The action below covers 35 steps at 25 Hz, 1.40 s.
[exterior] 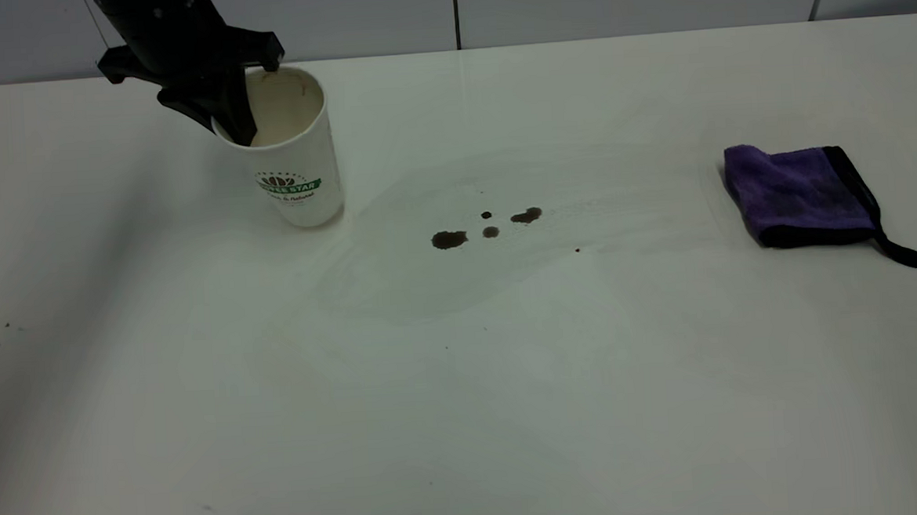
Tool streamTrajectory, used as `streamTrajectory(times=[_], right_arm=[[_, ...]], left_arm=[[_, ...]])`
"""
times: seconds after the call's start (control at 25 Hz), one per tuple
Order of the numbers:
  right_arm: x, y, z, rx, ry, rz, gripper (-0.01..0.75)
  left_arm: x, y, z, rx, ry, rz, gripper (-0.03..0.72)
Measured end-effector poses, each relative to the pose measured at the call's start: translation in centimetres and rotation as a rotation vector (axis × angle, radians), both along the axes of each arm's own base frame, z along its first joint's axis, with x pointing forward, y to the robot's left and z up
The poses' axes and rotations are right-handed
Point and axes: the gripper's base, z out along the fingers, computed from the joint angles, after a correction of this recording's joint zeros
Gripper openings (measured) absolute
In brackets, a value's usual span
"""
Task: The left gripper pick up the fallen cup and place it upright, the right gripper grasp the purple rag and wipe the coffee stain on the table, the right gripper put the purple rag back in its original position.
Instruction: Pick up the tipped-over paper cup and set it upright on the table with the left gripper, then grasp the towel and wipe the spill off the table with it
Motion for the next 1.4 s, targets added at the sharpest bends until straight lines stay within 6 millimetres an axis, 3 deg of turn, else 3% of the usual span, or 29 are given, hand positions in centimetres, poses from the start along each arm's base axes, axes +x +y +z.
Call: streamTrajectory(times=[0.2, 0.32, 0.48, 0.56, 0.64, 0.84, 1.04, 1.16, 1.4], right_arm=[[0.0, 0.0, 0.0, 0.0, 0.0, 0.0, 0.586], [0.0, 0.0, 0.0, 0.0, 0.0, 0.0, 0.586], [0.0, 0.0, 0.0, 0.0, 0.0, 0.0, 0.586], [0.0, 0.0, 0.0, 0.0, 0.0, 0.0, 0.586], [0.0, 0.0, 0.0, 0.0, 0.0, 0.0, 0.586], [0.0, 0.0, 0.0, 0.0, 0.0, 0.0, 0.586], [0.0, 0.0, 0.0, 0.0, 0.0, 0.0, 0.586], [0.0, 0.0, 0.0, 0.0, 0.0, 0.0, 0.586], [0.0, 0.0, 0.0, 0.0, 0.0, 0.0, 0.586]], left_arm=[[0.3, -0.1, -0.4, -0.009, -0.024, 0.012, 0.13], [0.4, -0.1, -0.4, -0.016, -0.031, 0.018, 0.274], [0.3, -0.1, 0.0, -0.018, -0.029, 0.013, 0.537], [0.2, -0.1, 1.2, -0.018, -0.036, 0.007, 0.652], [0.1, -0.1, 3.4, -0.022, -0.06, 0.001, 0.708], [-1.4, 0.3, 12.0, -0.013, -0.172, -0.029, 0.7], [-4.9, 1.4, 20.6, 0.041, -0.259, -0.063, 0.655], [-7.7, 1.9, 24.7, 0.055, -0.268, -0.074, 0.627], [-13.1, 3.3, 30.9, 0.095, -0.311, -0.058, 0.583]])
